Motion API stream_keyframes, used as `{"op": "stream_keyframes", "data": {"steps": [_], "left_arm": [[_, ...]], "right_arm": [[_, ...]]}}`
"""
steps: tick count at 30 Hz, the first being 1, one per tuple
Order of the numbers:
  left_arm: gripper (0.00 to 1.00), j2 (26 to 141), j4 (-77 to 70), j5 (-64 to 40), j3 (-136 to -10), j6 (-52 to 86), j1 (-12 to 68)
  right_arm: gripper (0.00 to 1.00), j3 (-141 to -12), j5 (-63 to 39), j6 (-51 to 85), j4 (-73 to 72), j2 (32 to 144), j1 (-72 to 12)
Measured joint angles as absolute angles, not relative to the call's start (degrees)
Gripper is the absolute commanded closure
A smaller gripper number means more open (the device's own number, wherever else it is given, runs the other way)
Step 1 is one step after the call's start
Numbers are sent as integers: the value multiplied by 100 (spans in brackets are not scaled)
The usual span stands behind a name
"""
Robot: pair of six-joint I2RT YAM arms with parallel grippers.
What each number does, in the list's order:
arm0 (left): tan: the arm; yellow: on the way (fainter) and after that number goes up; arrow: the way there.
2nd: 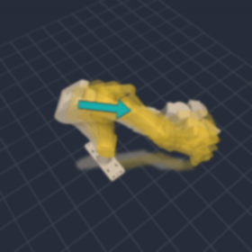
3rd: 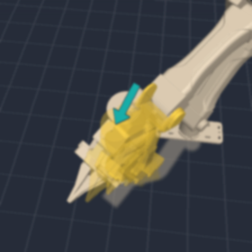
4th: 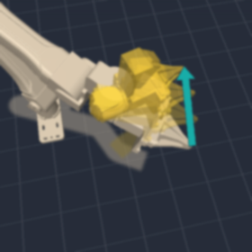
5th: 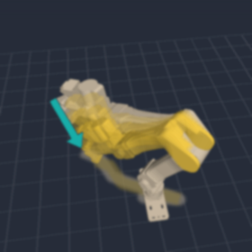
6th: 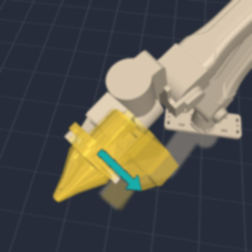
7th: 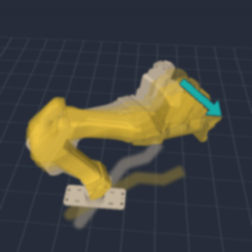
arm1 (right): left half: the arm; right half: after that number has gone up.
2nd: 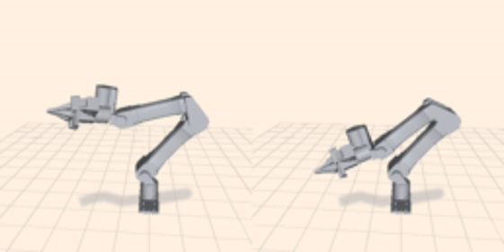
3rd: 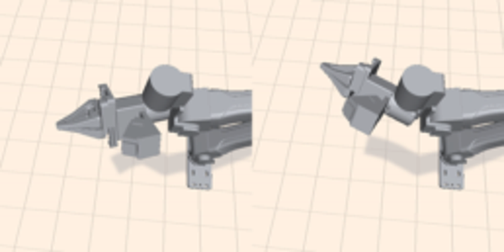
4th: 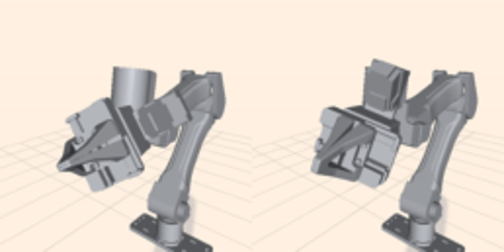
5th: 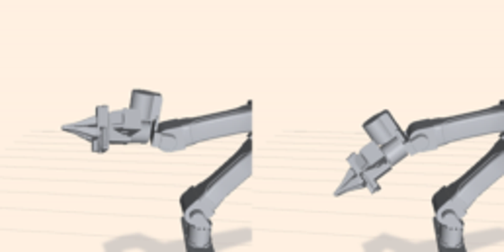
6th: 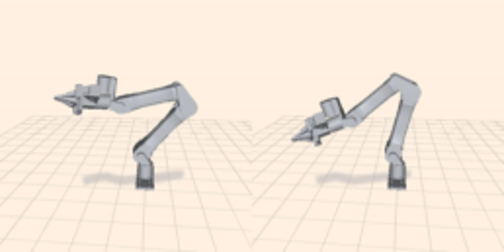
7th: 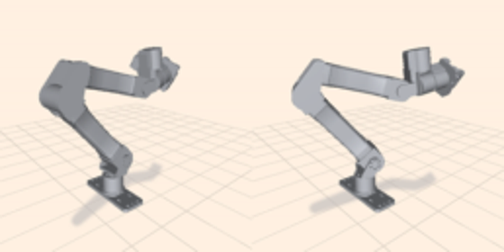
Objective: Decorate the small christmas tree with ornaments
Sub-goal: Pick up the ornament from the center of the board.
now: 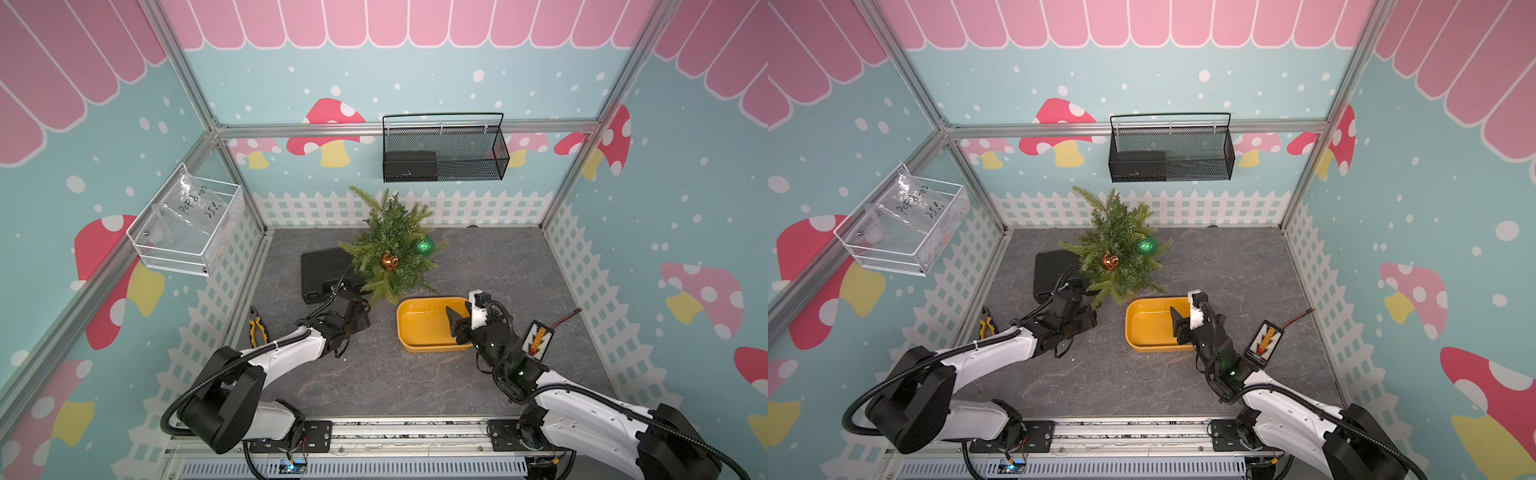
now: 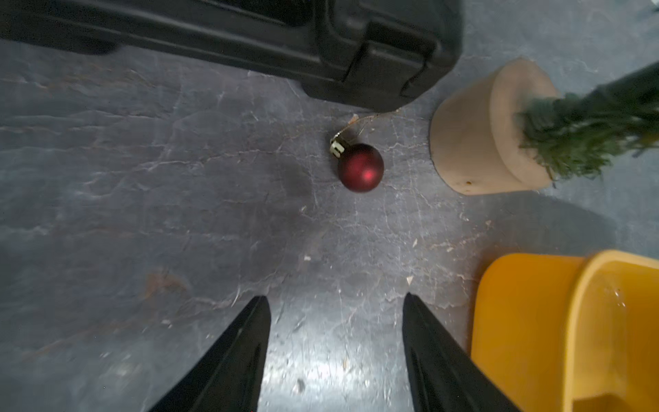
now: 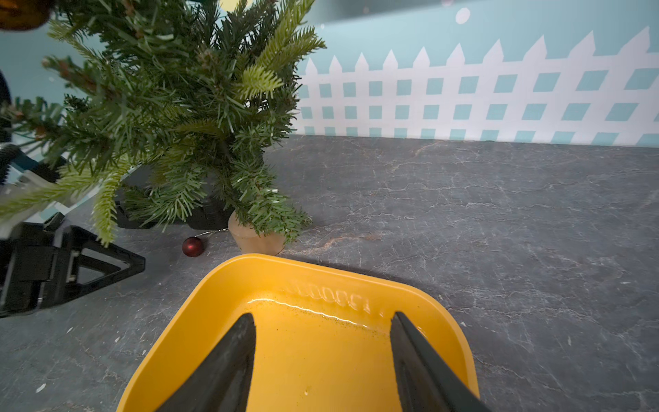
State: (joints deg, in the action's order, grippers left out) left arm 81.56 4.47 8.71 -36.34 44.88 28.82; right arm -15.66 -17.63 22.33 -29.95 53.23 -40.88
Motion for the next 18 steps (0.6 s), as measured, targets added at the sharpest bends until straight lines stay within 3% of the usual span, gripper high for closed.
{"op": "stream_keyframes", "data": {"steps": [8, 18], "left_arm": [[43, 9303, -449, 923, -3935, 4823, 2825], [44, 9483, -375, 1481, -4115, 5017, 2818]], "right_arm": [[38, -1409, -1599, 2252, -2993, 5131, -4086], [38, -1352, -1494, 2257, -2989, 5022, -4086]]}}
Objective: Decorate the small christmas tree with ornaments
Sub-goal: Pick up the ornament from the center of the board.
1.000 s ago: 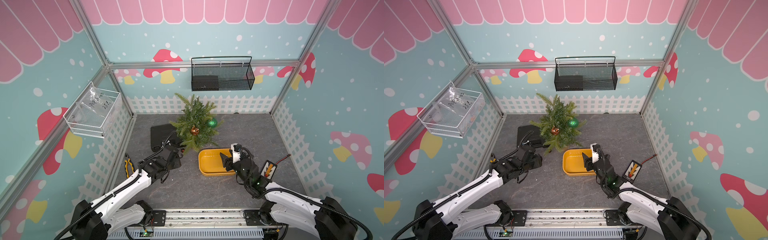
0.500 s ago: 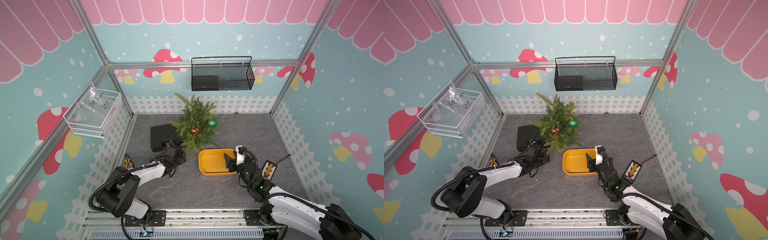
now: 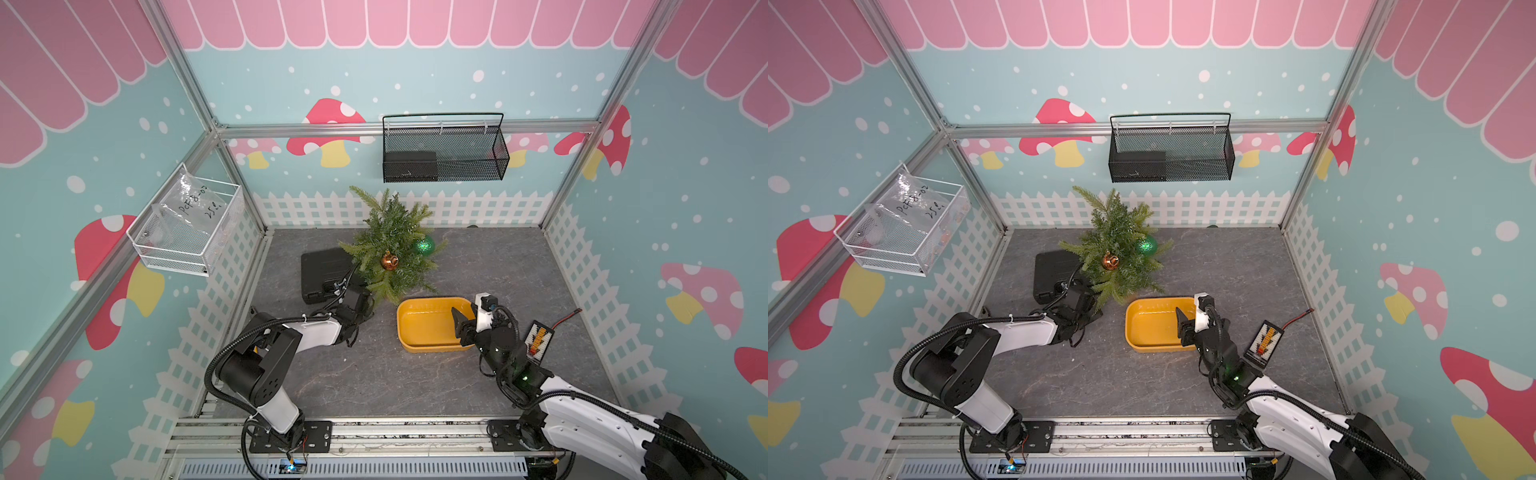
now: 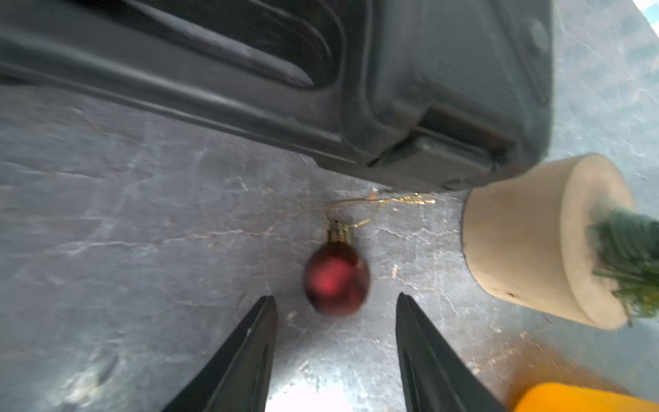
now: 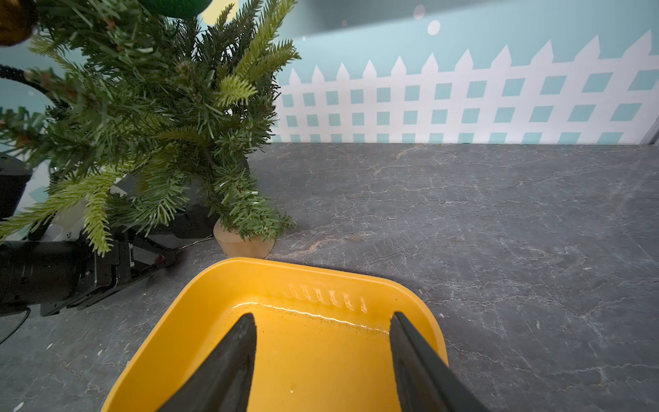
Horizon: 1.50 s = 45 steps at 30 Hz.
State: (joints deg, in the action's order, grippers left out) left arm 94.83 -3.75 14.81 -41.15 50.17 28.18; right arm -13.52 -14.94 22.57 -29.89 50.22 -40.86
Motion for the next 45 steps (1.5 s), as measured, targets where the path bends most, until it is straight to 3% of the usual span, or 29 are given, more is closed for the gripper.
{"op": "stream_keyframes", "data": {"steps": [9, 21, 26, 36, 45], "left_arm": [[45, 9793, -379, 1542, -4403, 4969, 2738], [73, 10103, -464, 1533, -4652, 4901, 2696], [81, 9937, -574, 1525, -4423, 4908, 2696], [86, 8855, -163, 1308, -3514, 4904, 2696], [85, 6853, 1127, 266, -3393, 4560, 2696]], "right_arm": [[39, -1352, -1496, 2257, -2998, 5065, -4082], [39, -1315, -1496, 2257, -2995, 5048, -4082], [39, -1313, -1496, 2255, -2995, 5048, -4075], [39, -1313, -1503, 2257, -2998, 5048, -4056], [43, -1391, -1721, 2279, -2978, 5212, -4053]]}}
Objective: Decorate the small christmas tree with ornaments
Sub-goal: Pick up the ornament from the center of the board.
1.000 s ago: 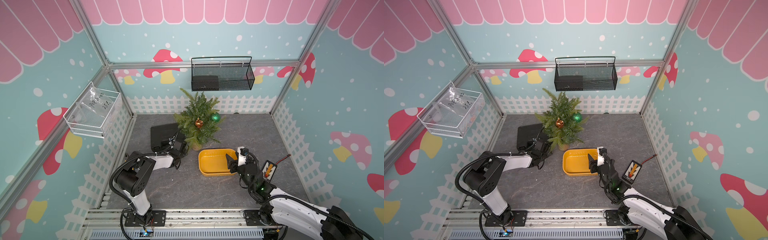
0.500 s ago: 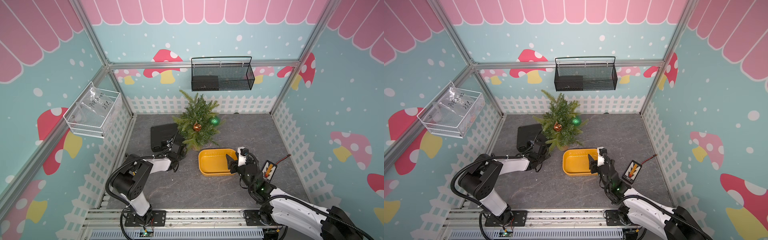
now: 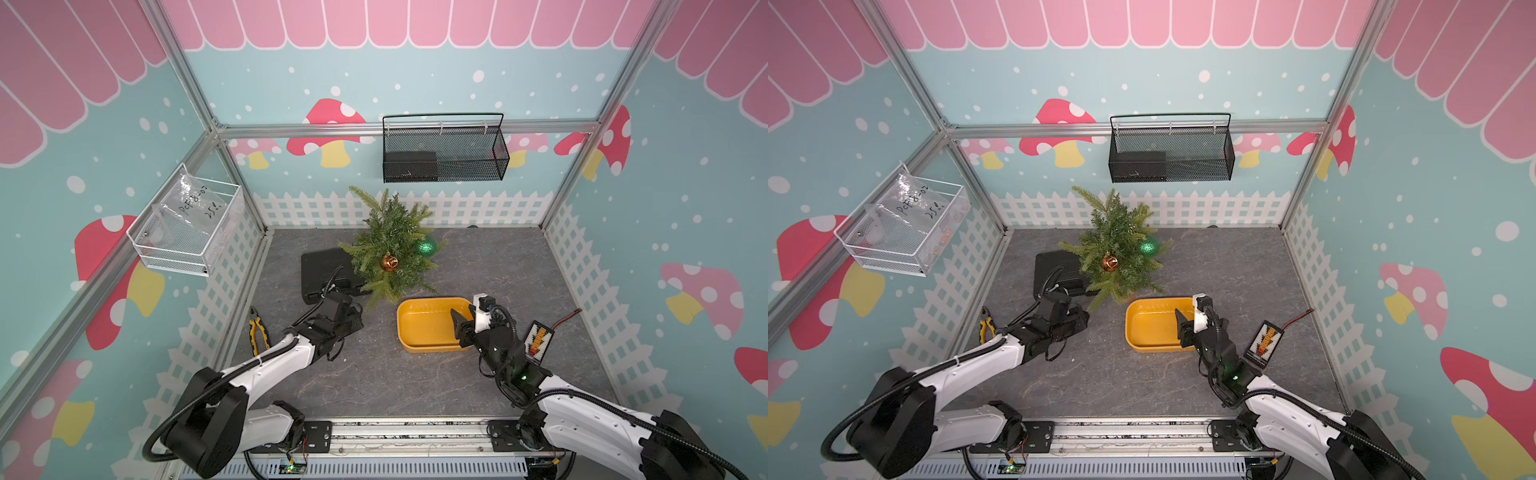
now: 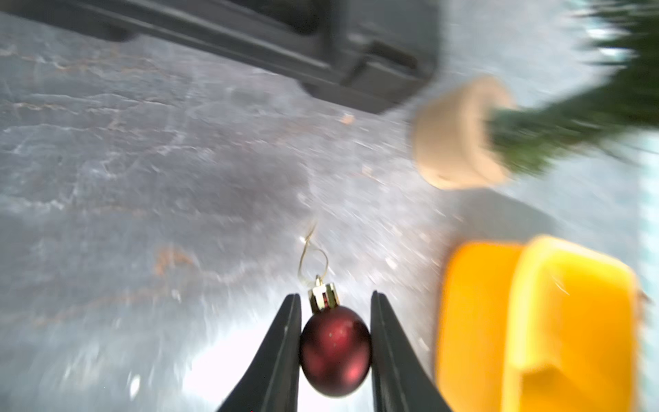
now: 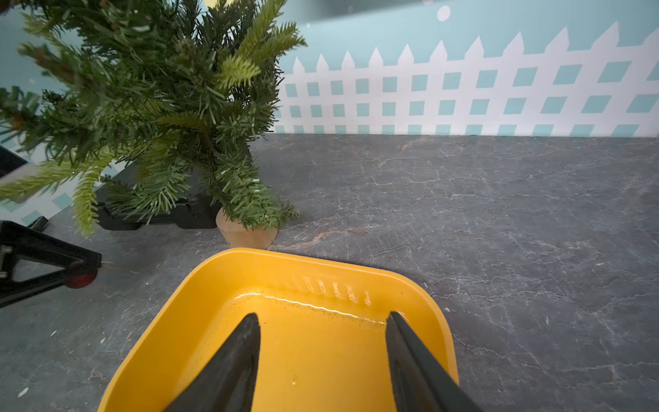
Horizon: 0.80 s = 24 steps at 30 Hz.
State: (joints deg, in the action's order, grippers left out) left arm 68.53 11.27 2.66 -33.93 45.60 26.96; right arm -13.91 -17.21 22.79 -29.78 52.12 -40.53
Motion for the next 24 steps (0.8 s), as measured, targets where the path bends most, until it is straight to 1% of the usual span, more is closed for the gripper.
{"op": "stream_keyframes", "data": {"steps": [4, 8, 10, 12, 14, 17, 24], "left_arm": [[84, 5992, 2078, -270, -3743, 4272, 2694], [84, 5489, 2902, -939, -4466, 3997, 2670], [84, 5299, 3192, -1240, -4829, 3892, 2670], [84, 5148, 3461, -1472, -5177, 3811, 2670], [85, 5098, 3653, -1658, -5511, 3752, 2670], [86, 5144, 3837, -1959, -5994, 3706, 2670], [86, 5330, 4219, -2335, -6838, 3640, 2670]], "right_arm": [[46, -1636, -2023, 2261, -2936, 5413, -4053], [46, -1962, -2290, 2226, -2882, 5485, -4056], [47, -2141, -2471, 2187, -2864, 5524, -4056], [51, -2359, -2755, 2145, -2862, 5601, -4056], [55, -2582, -3070, 2123, -2871, 5695, -4056], [59, -2906, -3531, 2099, -2917, 5824, -4056], [61, -3662, -4158, 1916, -3004, 6062, -4056]]}}
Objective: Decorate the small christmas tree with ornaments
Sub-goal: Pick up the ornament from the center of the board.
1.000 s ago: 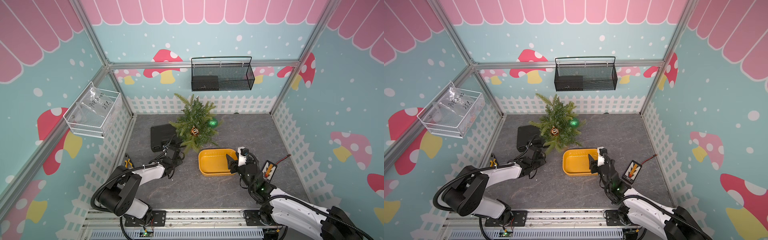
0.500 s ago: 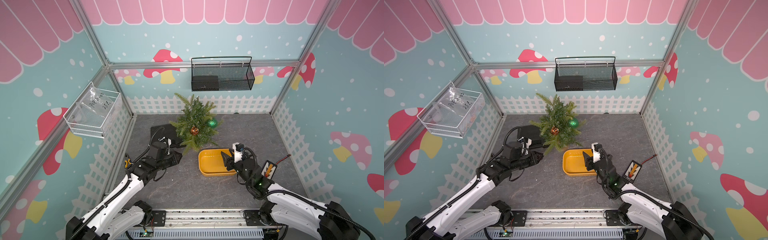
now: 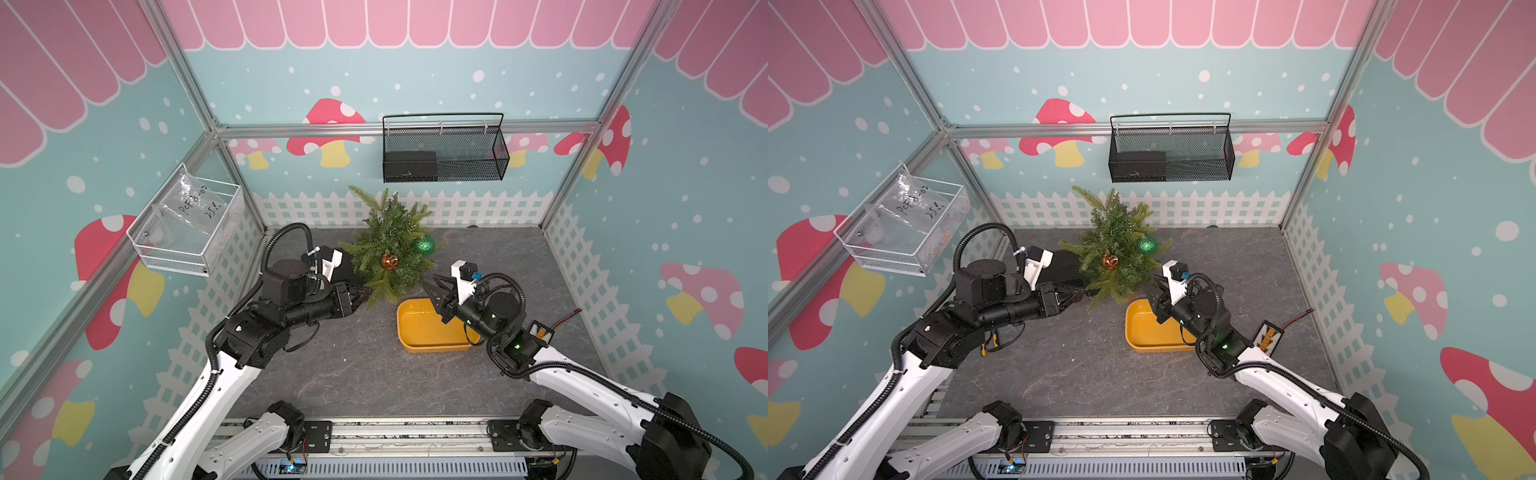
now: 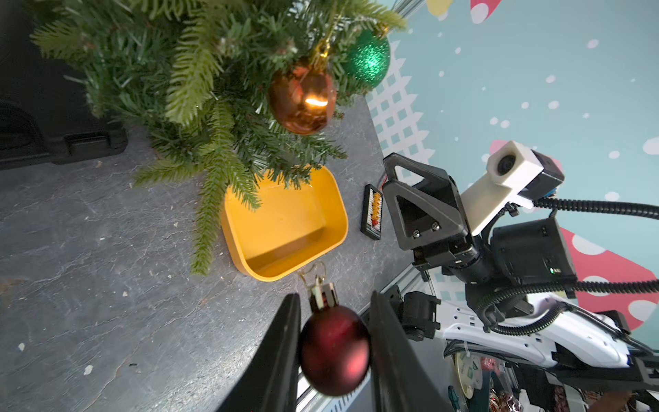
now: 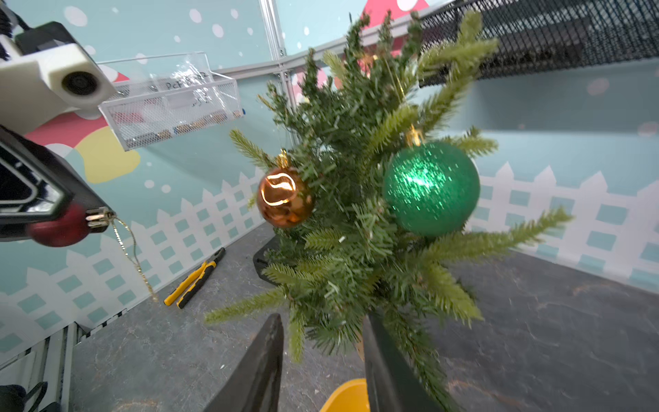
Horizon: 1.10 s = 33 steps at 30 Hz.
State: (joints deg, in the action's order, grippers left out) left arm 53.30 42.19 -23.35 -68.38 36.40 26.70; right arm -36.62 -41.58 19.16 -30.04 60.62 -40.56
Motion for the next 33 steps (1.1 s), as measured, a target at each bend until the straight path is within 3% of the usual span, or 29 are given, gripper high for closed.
{"op": "stream_keyframes", "data": {"steps": [12, 20, 33], "left_arm": [[86, 5732, 4545, -2797, -7935, 3522, 2668], [85, 5867, 4657, -3114, -8381, 3500, 2668], [86, 5951, 4737, -3284, -8425, 3489, 2668]], "right_arm": [[62, -5000, -5360, 1466, -3006, 6890, -4099], [54, -5046, -6158, 1428, -3870, 7135, -4130], [61, -4670, -5957, 1044, -4499, 7096, -4574]]}}
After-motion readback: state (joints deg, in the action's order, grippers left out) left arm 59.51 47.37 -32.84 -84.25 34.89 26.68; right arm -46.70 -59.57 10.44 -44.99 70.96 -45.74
